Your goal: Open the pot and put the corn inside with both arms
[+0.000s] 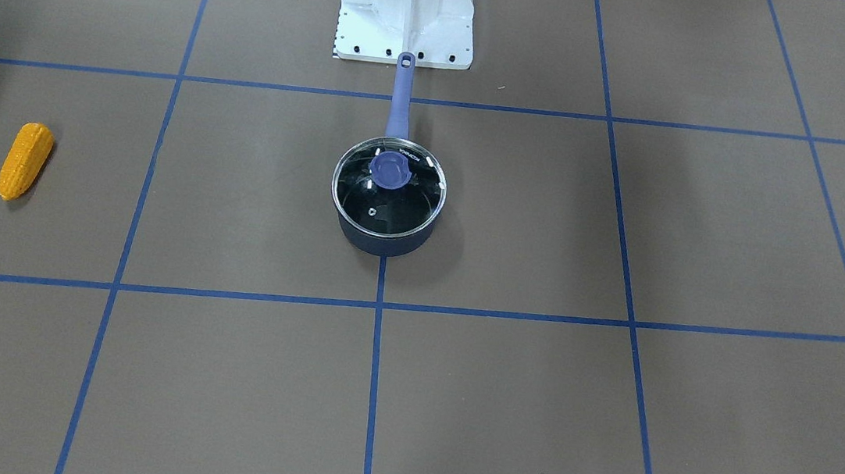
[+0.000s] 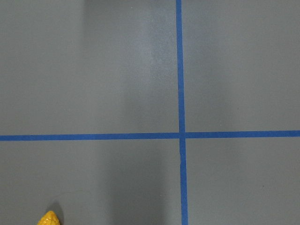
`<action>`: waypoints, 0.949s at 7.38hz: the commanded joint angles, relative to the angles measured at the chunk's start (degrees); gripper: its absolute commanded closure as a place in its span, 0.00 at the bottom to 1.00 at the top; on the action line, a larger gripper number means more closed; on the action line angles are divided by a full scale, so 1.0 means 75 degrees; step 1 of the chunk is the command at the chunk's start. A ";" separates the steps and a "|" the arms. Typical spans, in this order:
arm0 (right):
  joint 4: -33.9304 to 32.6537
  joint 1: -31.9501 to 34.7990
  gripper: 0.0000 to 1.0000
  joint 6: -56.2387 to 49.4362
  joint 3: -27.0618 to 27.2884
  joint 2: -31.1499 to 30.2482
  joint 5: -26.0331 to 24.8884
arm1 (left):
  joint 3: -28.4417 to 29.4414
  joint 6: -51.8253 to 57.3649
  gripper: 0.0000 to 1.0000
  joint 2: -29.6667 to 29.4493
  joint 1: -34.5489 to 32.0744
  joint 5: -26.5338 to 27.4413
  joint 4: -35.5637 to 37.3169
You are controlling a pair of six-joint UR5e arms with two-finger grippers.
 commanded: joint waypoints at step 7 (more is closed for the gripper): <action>-0.0011 -0.0454 0.00 0.0516 0.0260 0.0187 0.0478 | -0.0526 -0.2457 0.02 -0.0891 0.0501 -0.0400 0.0024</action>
